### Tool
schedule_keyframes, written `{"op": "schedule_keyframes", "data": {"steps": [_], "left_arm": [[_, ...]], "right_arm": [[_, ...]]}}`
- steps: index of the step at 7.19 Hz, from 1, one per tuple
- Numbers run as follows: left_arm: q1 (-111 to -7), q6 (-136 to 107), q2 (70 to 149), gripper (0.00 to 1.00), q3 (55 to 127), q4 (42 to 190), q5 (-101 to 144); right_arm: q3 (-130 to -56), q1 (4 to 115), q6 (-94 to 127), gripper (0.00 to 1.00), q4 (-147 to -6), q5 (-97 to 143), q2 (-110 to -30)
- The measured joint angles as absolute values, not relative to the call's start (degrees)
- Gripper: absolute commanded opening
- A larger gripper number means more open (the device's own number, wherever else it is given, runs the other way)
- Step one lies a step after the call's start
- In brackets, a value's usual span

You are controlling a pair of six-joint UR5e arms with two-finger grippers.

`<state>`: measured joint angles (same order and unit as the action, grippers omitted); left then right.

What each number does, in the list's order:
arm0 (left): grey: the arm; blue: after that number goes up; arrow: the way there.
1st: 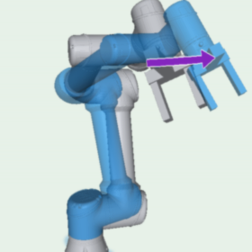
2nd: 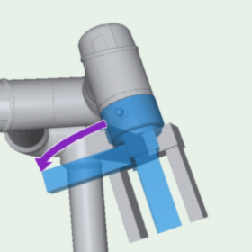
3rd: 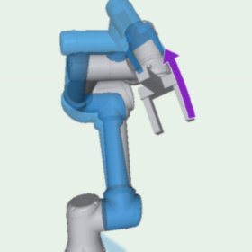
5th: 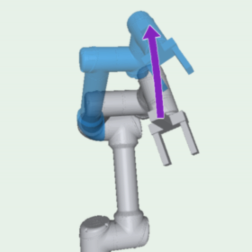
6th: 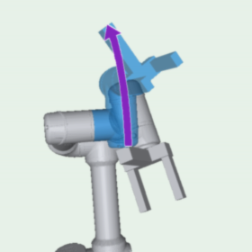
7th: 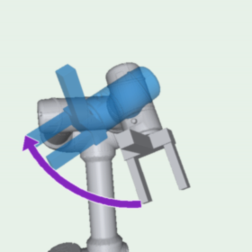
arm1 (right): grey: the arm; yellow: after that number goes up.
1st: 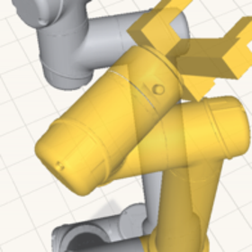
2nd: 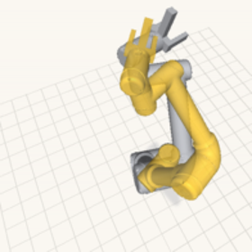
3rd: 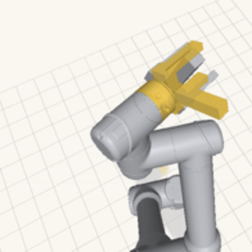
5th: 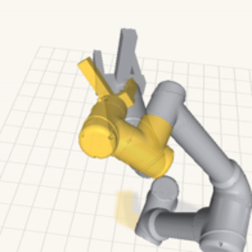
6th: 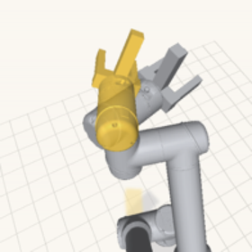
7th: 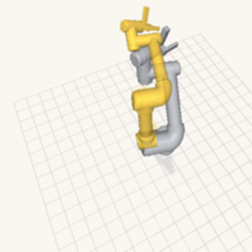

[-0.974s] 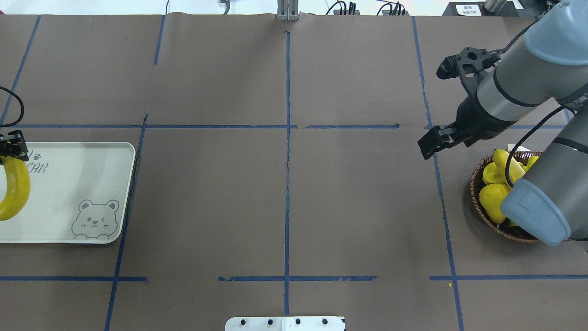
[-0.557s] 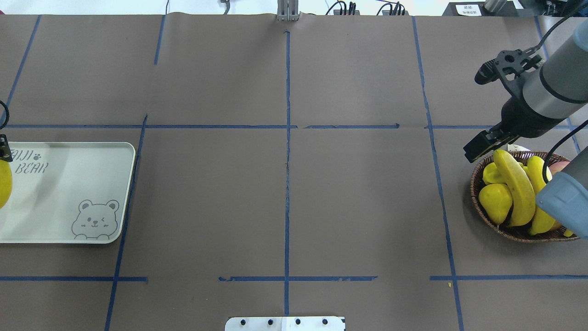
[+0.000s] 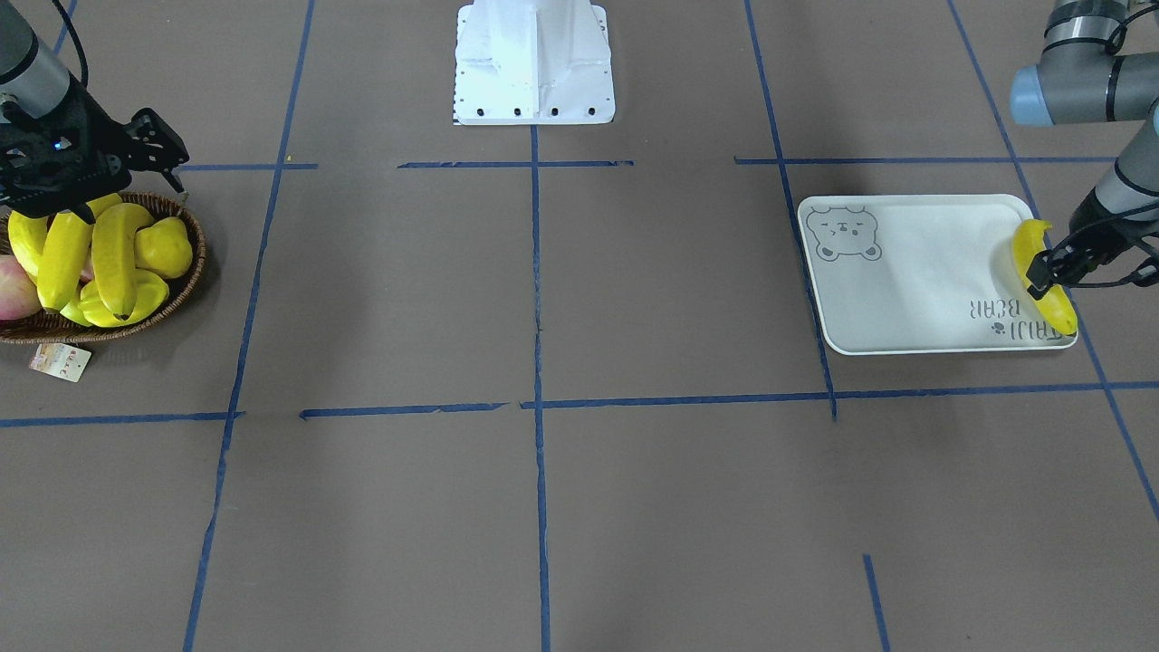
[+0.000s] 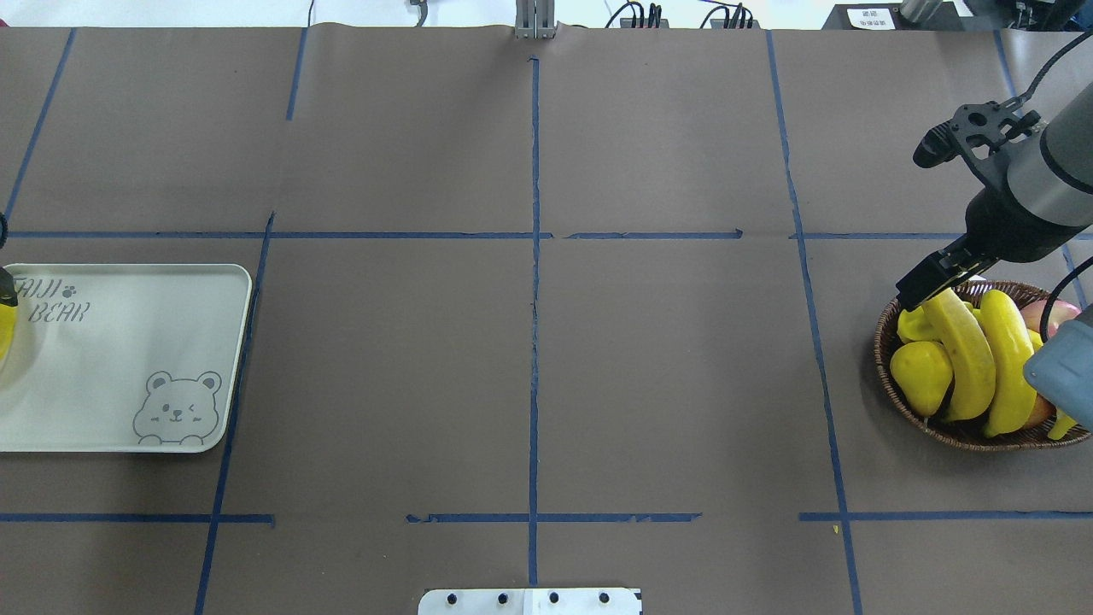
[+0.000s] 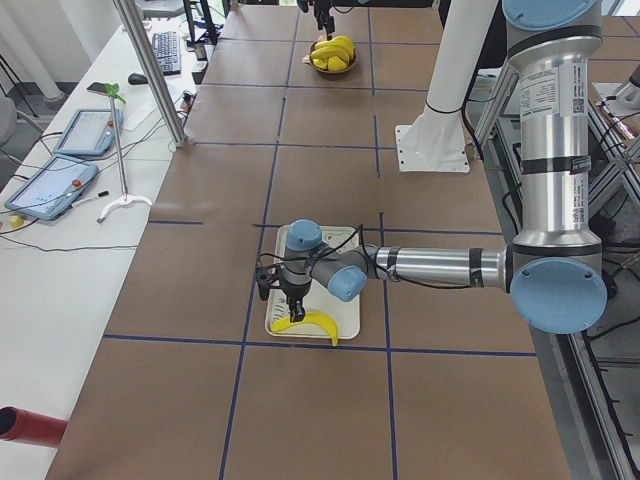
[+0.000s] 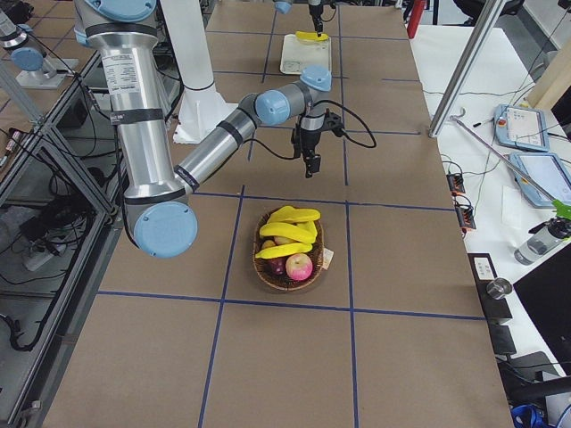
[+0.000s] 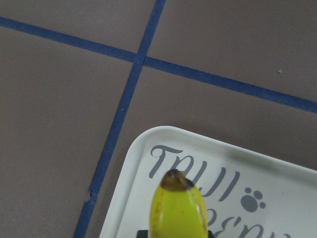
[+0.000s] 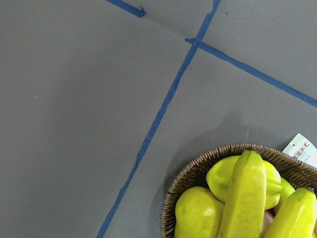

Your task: Transfer all bananas from basket to plate

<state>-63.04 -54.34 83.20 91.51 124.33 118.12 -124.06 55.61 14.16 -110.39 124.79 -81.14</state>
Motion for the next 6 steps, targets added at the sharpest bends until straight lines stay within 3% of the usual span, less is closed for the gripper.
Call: {"op": "schedule_keyframes", "data": {"steps": [2,6], "left_arm": [[-67.15,-52.64,83.07,1.00,95.11,123.79,124.02],[-68.20,-52.13,83.06,1.00,102.79,118.76,126.41]], "right_arm": [[-125.34,55.66,14.11,0.99,-108.93,124.65,-84.92],[-124.59,55.72,17.00,0.95,-86.16,124.21,-102.70]]}}
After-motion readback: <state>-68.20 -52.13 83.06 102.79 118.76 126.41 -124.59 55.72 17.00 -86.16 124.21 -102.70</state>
